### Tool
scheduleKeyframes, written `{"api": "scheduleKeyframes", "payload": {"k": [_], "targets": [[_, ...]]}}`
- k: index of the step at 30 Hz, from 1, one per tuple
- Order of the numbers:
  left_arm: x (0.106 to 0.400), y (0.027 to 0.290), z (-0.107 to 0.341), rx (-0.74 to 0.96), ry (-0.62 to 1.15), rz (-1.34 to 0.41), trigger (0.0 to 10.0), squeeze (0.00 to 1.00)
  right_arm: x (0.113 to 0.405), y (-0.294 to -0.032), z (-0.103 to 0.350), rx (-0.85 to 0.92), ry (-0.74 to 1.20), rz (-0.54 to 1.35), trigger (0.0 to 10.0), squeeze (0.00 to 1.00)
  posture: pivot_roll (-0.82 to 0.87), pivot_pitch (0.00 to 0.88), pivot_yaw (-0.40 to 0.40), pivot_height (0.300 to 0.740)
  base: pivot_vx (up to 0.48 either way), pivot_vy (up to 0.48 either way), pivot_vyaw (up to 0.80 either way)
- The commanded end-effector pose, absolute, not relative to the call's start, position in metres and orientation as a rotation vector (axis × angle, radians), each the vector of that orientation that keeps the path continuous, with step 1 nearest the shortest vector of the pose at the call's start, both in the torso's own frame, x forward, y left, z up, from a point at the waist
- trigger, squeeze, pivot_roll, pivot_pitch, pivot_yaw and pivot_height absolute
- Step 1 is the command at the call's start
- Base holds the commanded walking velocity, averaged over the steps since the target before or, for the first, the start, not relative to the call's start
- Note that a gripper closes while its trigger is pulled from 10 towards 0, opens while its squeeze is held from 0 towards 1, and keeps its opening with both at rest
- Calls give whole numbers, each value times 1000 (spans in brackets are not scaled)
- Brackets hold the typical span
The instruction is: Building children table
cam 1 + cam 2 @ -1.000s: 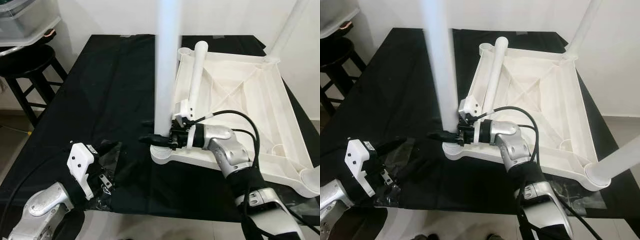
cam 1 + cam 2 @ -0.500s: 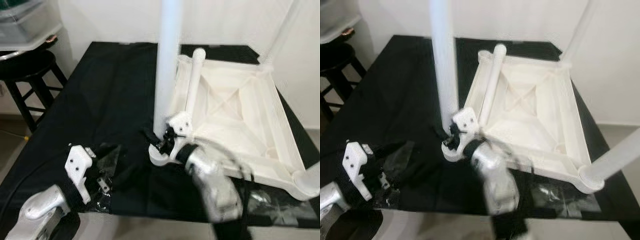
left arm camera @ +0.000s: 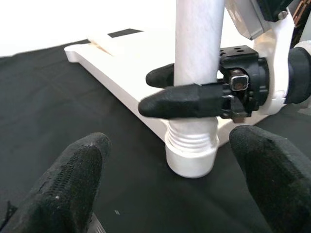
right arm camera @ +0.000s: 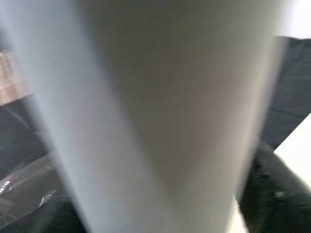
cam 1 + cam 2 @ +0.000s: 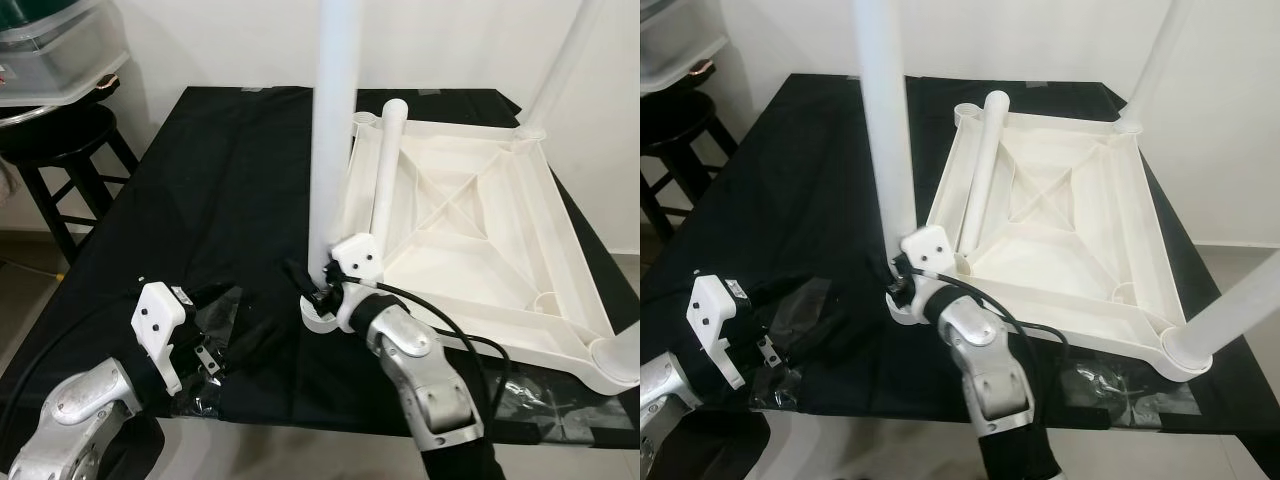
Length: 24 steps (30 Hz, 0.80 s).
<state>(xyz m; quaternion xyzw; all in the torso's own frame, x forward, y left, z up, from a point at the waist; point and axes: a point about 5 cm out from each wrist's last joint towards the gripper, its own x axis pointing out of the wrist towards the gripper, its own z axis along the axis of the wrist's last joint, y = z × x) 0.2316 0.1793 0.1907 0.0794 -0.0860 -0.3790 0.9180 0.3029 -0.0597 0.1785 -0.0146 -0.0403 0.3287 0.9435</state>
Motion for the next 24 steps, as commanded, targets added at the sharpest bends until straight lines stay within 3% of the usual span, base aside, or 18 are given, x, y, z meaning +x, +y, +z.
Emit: {"api": "scheduleKeyframes", "payload": {"k": [1,2,3,6,7,12,24], "targets": [[231,182,193,182,-162,-786,10000,0,301,-58,186,4,-103,729,10000,1000,39,174,11,740,0,0,0],[233,179,196,195,-172,-810,10000,0,302,-59,190,-8,-125,797,10000,1000,39,169,7,740,0,0,0],[235,176,202,223,-189,-862,10000,0,300,-60,196,-48,-145,923,10000,918,38,166,4,740,0,0,0],[235,174,205,235,-195,-884,10000,0,299,-60,197,-67,-147,976,10000,918,38,165,2,740,0,0,0],[237,174,210,253,-203,-908,10000,0,299,-62,197,-95,-145,1019,10000,0,40,162,-2,740,0,0,0],[254,179,258,365,-280,-1052,10000,0,302,-75,198,-209,-134,1118,10000,0,48,148,-6,740,0,0,0],[246,189,298,437,-258,-1303,10000,0,304,-80,197,-203,-136,1148,10000,0,42,144,8,740,0,0,0]]}}
